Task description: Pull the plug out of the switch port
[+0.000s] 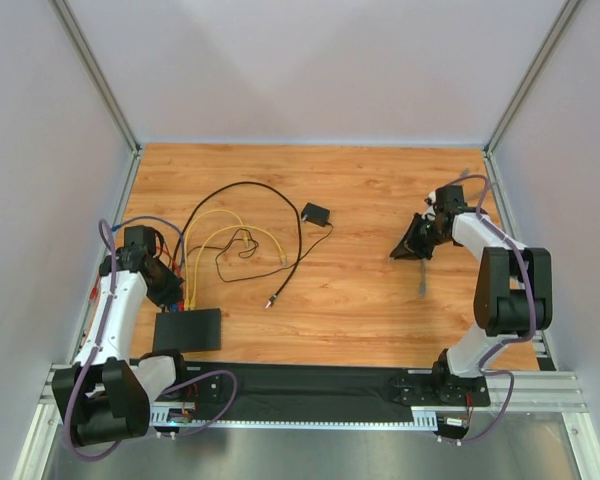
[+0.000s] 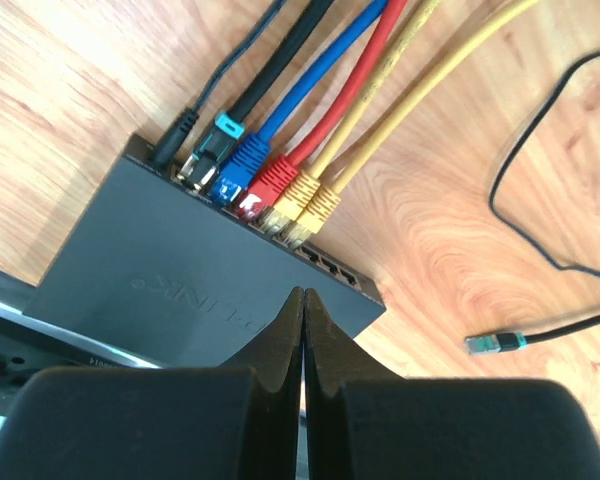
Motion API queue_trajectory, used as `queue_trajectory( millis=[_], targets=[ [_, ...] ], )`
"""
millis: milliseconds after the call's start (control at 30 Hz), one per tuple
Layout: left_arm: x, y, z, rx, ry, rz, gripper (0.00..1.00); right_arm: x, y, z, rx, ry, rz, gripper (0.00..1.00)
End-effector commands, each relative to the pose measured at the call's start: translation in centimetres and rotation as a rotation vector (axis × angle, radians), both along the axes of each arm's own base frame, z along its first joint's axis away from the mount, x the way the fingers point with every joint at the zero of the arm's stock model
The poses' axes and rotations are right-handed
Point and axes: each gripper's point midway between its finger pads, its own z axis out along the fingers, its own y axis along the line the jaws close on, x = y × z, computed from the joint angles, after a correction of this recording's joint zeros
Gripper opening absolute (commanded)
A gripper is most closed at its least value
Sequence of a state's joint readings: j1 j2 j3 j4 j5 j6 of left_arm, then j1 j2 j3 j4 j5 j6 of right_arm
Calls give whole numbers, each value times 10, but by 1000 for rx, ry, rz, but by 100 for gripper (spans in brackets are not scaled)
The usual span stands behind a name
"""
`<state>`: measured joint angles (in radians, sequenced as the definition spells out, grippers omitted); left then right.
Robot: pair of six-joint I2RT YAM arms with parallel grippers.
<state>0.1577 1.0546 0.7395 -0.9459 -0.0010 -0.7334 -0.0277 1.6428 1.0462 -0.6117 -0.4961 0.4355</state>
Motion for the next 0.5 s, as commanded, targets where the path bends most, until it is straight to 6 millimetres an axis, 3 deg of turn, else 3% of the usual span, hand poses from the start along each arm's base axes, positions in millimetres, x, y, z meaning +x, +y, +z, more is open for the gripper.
queue_trajectory(
  millis=[0,33,67,133,300,367,400,433,467],
  targets=[
    [10,13,21,66,-53,16,0,-17,-23,-35,-135,159,-39,3],
    [4,20,22,103,-29,40,0,-22,-35,-49,-209,210,-54,6],
    [2,23,23,118,-20,53,0,-26,-41,-50,-240,243,-53,14],
    [0,27,24,138,-15,71,0,-28,-50,-56,-295,271,-52,18],
    [-4,30,23,157,-2,98,0,-21,-66,-43,-423,258,-66,42],
    [-6,32,22,164,9,113,0,-18,-50,-25,-485,214,2,47],
    [-7,33,22,170,13,118,0,-3,-48,-7,-547,147,7,49],
    [-8,35,21,181,18,124,0,-3,-22,10,-568,92,75,53],
    [-8,36,22,184,17,124,1,1,-8,22,-580,53,104,54]
  ],
)
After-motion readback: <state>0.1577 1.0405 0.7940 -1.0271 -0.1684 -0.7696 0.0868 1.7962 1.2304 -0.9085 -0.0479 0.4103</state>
